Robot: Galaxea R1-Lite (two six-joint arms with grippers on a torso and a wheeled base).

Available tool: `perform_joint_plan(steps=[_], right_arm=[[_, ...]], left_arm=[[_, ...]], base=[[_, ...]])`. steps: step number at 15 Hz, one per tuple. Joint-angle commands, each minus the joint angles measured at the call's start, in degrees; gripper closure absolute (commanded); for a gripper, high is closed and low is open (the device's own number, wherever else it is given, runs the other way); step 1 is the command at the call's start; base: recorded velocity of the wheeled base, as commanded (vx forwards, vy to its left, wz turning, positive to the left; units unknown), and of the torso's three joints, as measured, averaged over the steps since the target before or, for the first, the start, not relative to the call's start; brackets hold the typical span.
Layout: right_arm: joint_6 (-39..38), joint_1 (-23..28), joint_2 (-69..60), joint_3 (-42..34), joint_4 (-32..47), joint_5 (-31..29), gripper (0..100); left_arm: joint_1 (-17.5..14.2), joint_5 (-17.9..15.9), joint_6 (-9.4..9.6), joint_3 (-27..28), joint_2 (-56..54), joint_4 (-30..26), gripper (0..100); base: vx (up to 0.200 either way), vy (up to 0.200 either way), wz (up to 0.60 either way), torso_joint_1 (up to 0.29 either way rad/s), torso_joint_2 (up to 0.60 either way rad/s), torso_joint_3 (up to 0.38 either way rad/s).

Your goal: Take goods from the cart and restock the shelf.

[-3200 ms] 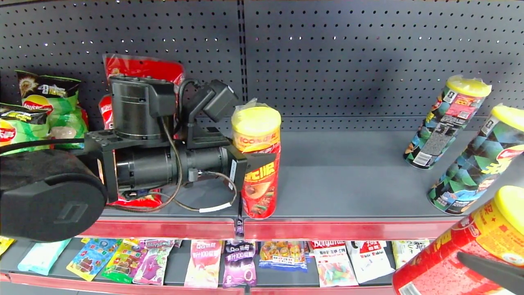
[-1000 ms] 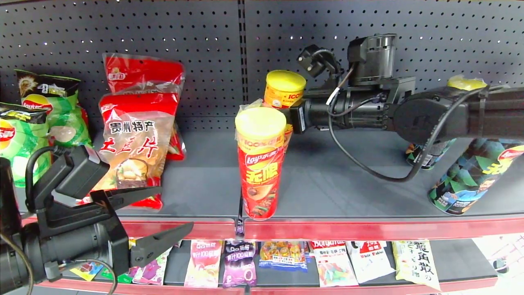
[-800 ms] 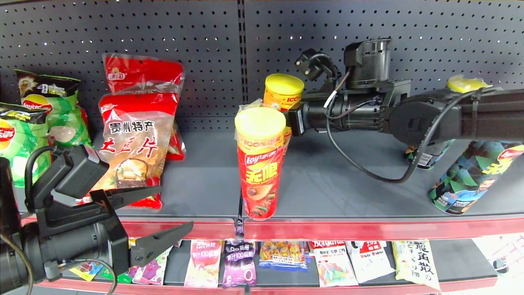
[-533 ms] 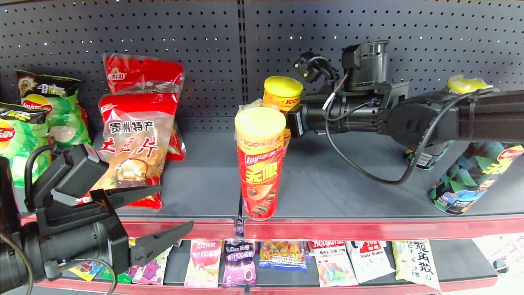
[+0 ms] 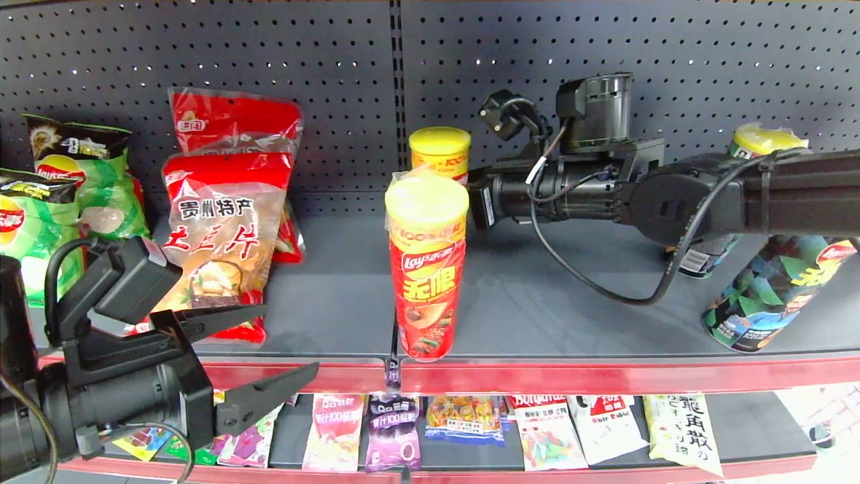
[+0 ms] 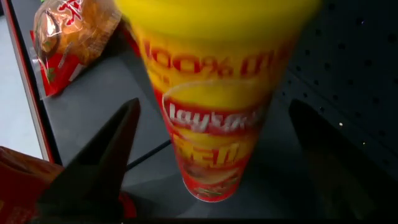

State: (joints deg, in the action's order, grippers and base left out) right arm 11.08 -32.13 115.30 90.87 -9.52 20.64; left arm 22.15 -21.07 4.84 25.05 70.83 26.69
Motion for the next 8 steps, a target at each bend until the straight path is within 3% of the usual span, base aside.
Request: perform_joint_plan(steps=[1, 5, 8], right_arm=[[-0.01, -0.03, -0.43, -0.08, 0.03, 0.02, 0], [-0.09, 0.14, -3.59, -4.3, -0.24, -0.07, 0], [-0.27, 1.28, -10.27, -11.94, -0.32, -0.42, 0]], left_arm=[[0.0, -0.03, -0.01, 0.0, 0.36, 0.03, 0], [0.0, -0.03, -0.01, 0.17, 0.8, 0.03, 0], [0.0, 0.06, 0.08, 0.61, 2.56, 0.12, 0]], base=[[0.0, 0.0, 0.0, 0.0, 0.0, 0.0], [0.0, 0.0, 0.0, 0.0, 0.0, 0.0], [0.0, 0.0, 0.0, 0.0, 0.0, 0.0]])
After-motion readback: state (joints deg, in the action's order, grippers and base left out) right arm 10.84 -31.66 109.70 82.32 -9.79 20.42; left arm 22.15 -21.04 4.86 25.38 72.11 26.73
